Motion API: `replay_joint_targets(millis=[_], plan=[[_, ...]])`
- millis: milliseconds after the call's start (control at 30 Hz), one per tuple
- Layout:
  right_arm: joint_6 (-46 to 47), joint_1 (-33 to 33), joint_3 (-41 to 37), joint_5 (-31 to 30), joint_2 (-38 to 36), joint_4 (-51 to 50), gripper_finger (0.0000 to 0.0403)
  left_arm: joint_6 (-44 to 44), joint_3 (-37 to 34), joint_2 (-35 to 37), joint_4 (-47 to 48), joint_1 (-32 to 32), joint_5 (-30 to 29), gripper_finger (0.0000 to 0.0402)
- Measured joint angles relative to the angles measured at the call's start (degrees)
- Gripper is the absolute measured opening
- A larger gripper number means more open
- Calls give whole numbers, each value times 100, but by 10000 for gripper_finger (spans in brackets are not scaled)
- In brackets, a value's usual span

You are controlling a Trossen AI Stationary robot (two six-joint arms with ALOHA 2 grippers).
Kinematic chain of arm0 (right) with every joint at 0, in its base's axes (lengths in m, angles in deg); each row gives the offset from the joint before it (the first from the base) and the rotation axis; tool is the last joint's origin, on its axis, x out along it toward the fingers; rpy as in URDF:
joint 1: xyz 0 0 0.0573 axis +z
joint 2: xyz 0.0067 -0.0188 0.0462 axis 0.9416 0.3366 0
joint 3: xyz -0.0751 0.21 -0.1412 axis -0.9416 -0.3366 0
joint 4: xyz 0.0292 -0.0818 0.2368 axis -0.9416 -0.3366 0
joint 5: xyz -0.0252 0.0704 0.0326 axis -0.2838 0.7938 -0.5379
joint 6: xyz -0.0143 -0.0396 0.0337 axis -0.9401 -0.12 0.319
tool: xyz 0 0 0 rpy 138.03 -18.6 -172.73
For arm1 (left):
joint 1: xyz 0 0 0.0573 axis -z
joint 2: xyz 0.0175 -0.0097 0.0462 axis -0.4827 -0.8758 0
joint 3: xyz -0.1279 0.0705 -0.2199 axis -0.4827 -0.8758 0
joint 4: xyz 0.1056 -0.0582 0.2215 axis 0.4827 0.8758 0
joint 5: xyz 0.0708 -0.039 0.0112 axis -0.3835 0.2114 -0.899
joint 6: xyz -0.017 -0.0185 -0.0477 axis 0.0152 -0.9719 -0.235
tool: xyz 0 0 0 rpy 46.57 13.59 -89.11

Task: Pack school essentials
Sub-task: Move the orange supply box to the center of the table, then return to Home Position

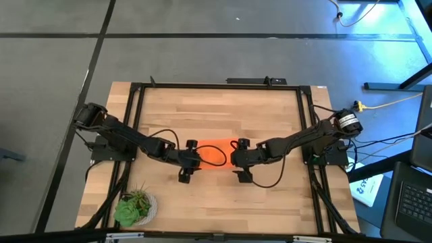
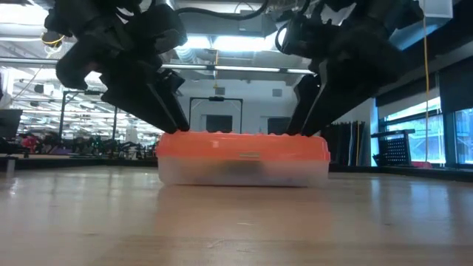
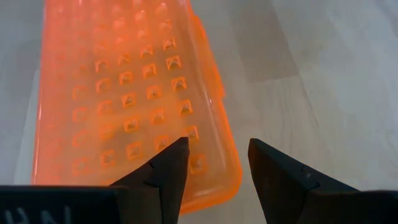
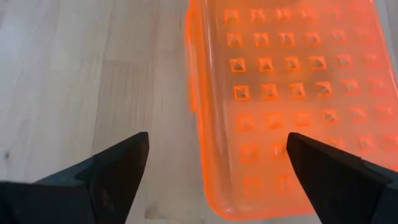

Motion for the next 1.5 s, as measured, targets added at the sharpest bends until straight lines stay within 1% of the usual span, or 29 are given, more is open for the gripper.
replay_joint_targets(millis=[133, 300, 467, 600, 667, 733, 800, 900, 1000, 1100, 1200, 1233, 1300, 1367, 1500], plan=[[-4, 2, 82, -1, -185, -85, 381, -18, -17, 186, 130, -23, -6, 164], [-7, 13, 254, 31, -565, -170, 381, -18, -17, 810, 427, -23, -72, 164], [-2, 17, 475, 593, -842, -80, 381, -50, -14, 1607, 656, 32, -218, 164], [65, 17, 574, 1052, -877, 7, 381, -141, -14, 2185, 959, 207, -116, 164], [394, 22, 586, 1055, -877, 6, 381, -210, -5, 2390, 908, 283, -15, 164], [619, 18, 577, 1002, -864, 100, 381, -216, -4, 2575, 1051, 384, -57, 164], [749, 17, 573, 946, -853, 124, 381, -349, -4, 2686, 1080, 458, -239, 161], [968, 17, 568, 663, -853, 163, 377, -471, -4, 2919, 1202, 546, -540, 146], [1049, 17, 612, 425, -853, 189, 357, -398, -4, 3173, 1413, 600, -822, 112], [949, 17, 619, 550, -857, 397, 330, -386, -4, 3503, 1641, 613, -1089, 65], [813, 19, 619, 659, -857, 418, 312, -437, -4, 3841, 2028, 609, -1114, 14], [815, 21, 621, 669, -857, 411, 307, -484, -4, 3944, 2133, 609, -1114, 8], [850, 20, 621, 673, -857, 377, 295, -525, -4, 4147, 2467, 609, -1114, 7], [771, 17, 621, 671, -861, 385, 275, -620, -4, 4313, 2676, 609, -1154, 4], [456, 17, 625, 663, -966, 225, 212, -674, -4, 4660, 2933, 609, -1378, 1]])
